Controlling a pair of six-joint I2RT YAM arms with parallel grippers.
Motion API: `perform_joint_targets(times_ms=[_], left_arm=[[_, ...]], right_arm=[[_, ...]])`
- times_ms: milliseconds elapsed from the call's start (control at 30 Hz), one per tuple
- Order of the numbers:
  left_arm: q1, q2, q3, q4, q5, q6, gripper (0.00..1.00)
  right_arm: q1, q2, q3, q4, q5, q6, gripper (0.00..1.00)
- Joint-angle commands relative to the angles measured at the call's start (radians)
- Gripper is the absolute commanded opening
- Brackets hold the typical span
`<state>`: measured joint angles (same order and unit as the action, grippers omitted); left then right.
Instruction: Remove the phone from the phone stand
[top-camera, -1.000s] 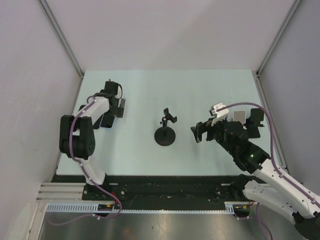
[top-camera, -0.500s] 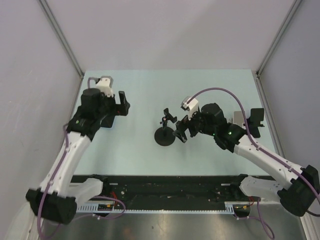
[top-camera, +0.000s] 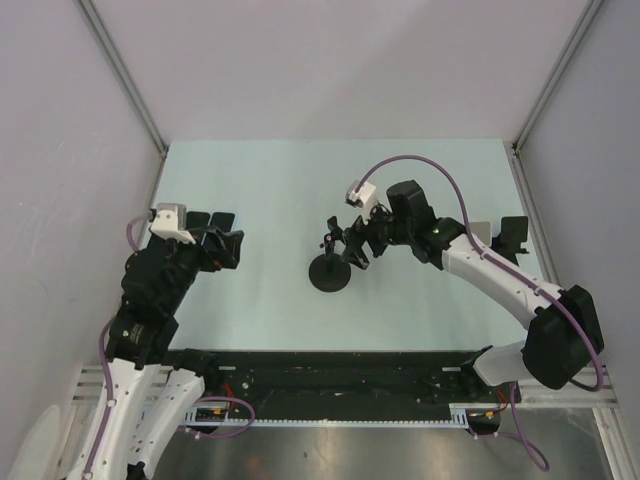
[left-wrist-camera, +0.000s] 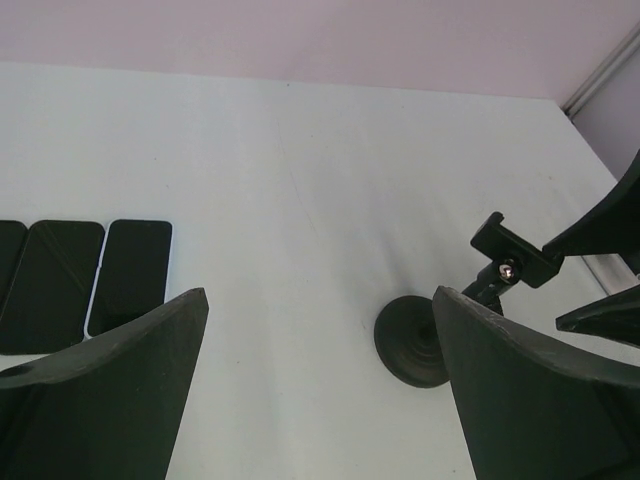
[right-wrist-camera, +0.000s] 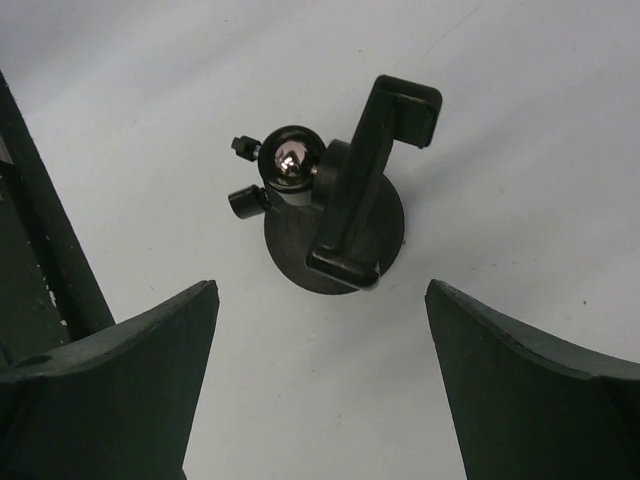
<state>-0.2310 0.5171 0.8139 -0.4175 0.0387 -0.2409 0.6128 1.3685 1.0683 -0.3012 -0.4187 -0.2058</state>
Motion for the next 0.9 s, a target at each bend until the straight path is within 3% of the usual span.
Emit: perform_joint_targets(times_ms=[0,133,467,767,867], left_arm=[[-0.028,-0.032,-0.053,0.046,-0.036,-0.025,1.0],[-0.044,-0.065,-0.082,0.059,-0.066,-0.006,1.0],[-0.059,-0.137,-0.102,0.074,-0.101,-0.017,1.0],[-0.067,-0.169,-0.108,0.078,-0.046,0.0,1.0],[-0.068,-0.177,-0.124,0.08,-0.046,-0.038,1.0]], right_arm=[[-0.002,0.043,0.079,-0.026,-0.1,-0.055,0.87],[-0.002,0.079,0.09,-0.035,-0.121,-0.063,0.8],[0.004,0.078,0.11,-0.061,-0.158,-0.06,0.34],[0.071,0.046,0.11,-0.088,-0.077,-0.024,0.02],[0.113,0.027,0.105,-0.084,0.006,0.008,0.0]])
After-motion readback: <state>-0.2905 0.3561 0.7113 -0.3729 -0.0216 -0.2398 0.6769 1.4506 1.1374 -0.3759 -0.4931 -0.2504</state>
